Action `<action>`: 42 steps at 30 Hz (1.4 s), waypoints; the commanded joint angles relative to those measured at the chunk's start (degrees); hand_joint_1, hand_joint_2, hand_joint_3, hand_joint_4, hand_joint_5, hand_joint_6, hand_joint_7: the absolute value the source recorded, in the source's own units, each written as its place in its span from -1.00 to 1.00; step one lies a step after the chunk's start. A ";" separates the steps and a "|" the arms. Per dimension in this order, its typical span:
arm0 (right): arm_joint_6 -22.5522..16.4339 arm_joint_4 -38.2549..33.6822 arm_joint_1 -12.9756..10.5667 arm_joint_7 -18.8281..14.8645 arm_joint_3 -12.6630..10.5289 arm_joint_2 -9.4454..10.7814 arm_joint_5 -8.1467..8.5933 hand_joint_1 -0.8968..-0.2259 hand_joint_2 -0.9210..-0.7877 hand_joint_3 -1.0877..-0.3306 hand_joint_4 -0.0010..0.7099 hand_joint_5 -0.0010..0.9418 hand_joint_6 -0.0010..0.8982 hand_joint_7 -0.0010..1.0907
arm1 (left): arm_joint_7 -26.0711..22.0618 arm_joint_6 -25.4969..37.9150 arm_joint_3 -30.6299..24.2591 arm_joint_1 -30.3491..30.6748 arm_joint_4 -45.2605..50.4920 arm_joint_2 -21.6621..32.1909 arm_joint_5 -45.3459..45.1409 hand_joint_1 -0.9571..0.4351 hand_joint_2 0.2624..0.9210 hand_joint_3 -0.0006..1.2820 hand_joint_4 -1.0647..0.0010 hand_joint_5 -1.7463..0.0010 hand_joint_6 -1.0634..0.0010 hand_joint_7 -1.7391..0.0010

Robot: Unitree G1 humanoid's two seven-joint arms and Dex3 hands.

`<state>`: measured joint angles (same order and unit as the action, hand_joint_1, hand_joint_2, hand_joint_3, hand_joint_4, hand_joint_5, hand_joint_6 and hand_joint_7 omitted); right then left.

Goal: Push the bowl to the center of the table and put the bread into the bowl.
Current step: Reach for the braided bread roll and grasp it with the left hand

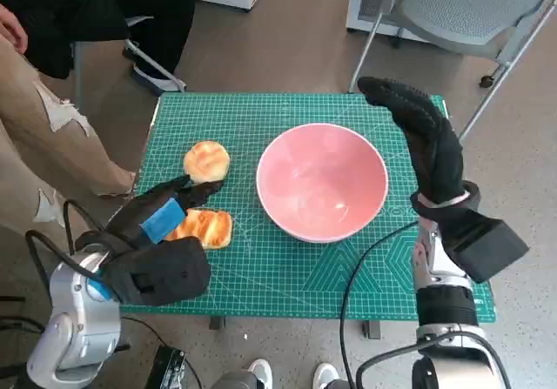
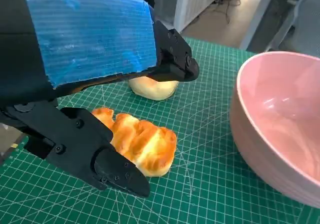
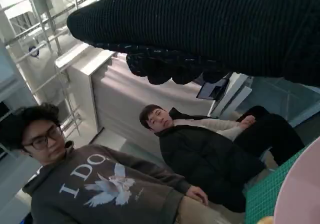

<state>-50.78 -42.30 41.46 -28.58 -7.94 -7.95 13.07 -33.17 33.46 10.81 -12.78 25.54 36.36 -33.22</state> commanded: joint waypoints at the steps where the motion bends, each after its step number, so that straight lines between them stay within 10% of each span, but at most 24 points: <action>1: 1.02 0.36 -1.87 -0.49 0.34 -0.33 0.20 -0.29 -1.00 -0.24 -0.47 -1.00 -0.49 -0.92 | 0.17 -0.19 0.73 -1.02 -1.82 0.03 -0.85 -0.01 0.26 -1.00 0.65 1.00 0.26 1.00; 42: 3.33 2.63 -2.70 -2.22 0.63 -0.17 2.16 -0.30 -1.00 -0.24 -0.48 -1.00 -0.51 -0.88 | 6.63 -5.44 4.58 -7.35 -22.62 -3.51 -2.89 0.20 0.22 -0.99 0.65 0.99 0.23 0.99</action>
<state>-48.38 -39.89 40.55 -30.09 -7.46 -8.12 14.64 -27.61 29.00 14.87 -19.13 4.72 33.22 -35.46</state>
